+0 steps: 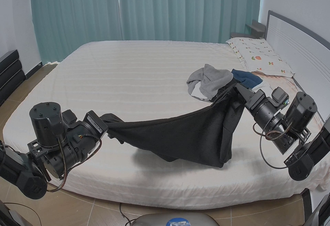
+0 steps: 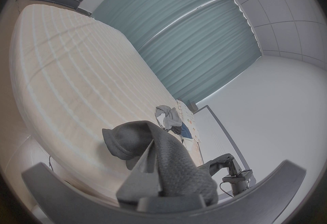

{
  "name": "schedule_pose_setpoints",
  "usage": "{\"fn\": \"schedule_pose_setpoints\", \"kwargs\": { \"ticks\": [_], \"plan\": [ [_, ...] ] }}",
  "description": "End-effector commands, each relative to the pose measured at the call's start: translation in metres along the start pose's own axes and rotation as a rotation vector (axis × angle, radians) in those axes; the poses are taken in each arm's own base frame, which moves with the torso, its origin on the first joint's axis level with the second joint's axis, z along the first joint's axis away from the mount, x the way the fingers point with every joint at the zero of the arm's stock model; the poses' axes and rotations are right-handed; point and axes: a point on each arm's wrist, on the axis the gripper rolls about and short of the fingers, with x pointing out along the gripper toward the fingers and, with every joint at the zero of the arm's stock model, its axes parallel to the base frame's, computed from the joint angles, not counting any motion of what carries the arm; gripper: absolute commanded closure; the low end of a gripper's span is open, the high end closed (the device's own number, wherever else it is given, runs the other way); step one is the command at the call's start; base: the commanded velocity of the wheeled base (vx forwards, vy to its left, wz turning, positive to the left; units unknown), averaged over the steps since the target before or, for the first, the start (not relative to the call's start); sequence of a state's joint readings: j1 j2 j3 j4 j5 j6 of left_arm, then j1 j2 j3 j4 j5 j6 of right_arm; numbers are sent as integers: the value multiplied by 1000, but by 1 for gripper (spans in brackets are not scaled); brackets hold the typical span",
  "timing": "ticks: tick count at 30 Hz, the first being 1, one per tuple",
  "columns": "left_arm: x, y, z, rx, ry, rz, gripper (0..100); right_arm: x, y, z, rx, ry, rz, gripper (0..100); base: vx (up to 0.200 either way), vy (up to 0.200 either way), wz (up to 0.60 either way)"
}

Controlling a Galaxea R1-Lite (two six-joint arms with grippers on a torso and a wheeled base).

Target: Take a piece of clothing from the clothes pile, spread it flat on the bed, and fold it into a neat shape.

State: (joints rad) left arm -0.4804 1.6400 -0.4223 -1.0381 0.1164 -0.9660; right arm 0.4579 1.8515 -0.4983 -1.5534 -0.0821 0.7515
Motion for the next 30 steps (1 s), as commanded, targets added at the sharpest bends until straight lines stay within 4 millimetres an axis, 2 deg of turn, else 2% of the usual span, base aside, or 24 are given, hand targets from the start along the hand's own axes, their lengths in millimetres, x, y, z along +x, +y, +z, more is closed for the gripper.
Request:
{"fn": "schedule_pose_setpoints", "kwargs": {
  "ticks": [1,28,30],
  "plan": [
    [0,0,-1,0,3,0,100,0,2,2,14,-13,14,100,0,200,0],
    [1,2,-3,-4,16,5,100,-1,-5,6,35,-17,-4,100,0,200,0],
    [1,2,-3,-4,16,3,100,-2,-5,6,34,-14,-4,100,0,0,0]
  ]
}}
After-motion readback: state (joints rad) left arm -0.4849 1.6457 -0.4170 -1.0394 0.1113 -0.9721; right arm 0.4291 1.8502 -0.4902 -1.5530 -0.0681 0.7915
